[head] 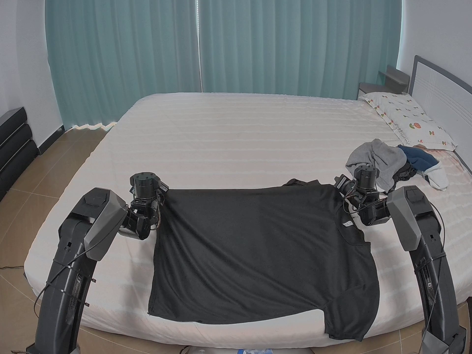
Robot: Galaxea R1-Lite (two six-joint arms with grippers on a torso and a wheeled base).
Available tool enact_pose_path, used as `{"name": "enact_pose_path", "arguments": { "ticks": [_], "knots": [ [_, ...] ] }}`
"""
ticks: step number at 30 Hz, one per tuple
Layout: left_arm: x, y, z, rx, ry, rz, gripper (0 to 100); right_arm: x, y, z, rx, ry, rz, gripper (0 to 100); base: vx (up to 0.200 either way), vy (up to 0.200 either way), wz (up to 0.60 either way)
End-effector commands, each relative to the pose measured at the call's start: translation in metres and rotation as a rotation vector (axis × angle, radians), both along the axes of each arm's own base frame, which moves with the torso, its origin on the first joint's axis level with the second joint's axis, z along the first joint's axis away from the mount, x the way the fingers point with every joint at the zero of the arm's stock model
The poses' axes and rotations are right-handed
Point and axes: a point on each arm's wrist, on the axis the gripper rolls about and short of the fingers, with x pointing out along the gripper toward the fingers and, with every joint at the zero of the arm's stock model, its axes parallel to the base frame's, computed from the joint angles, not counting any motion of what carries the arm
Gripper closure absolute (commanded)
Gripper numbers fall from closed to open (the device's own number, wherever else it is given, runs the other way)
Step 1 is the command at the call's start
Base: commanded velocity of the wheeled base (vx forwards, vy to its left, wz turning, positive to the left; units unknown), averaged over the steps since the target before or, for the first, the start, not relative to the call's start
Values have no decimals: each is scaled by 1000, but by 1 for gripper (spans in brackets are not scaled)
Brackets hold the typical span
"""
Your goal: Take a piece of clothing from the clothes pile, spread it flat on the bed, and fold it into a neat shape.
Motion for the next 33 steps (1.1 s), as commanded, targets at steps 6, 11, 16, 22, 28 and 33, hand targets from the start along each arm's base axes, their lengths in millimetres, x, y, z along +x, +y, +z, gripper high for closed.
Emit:
{"name": "enact_pose_path", "arguments": {
  "ticks": [6, 11, 16, 22, 28, 33],
  "knots": [
    [-7, 2, -3, 3, 32, 7, 0, -12, -1, 20, -1, 8, -35, 0, 0, 0, 0],
    [-28, 19, 34, -16, 27, 40, 0, -60, -11, 56, 21, 20, 0, 0, 0, 0, 0],
    [-71, 17, 72, -29, 67, -47, 0, -131, -14, 85, 58, 62, 95, 0, 0, 0, 0],
    [-110, 5, 97, -37, 110, -145, 0, -206, -18, 96, 129, 165, 148, 0, 0, 0, 0],
    [-191, 12, 85, -68, 289, -238, 0, -273, -20, 93, 144, 253, 148, 0, 0, 0, 0],
    [-244, 15, 73, -104, 370, -306, 0, -312, -13, 93, 147, 313, 162, 0, 0, 0, 0]
  ]
}}
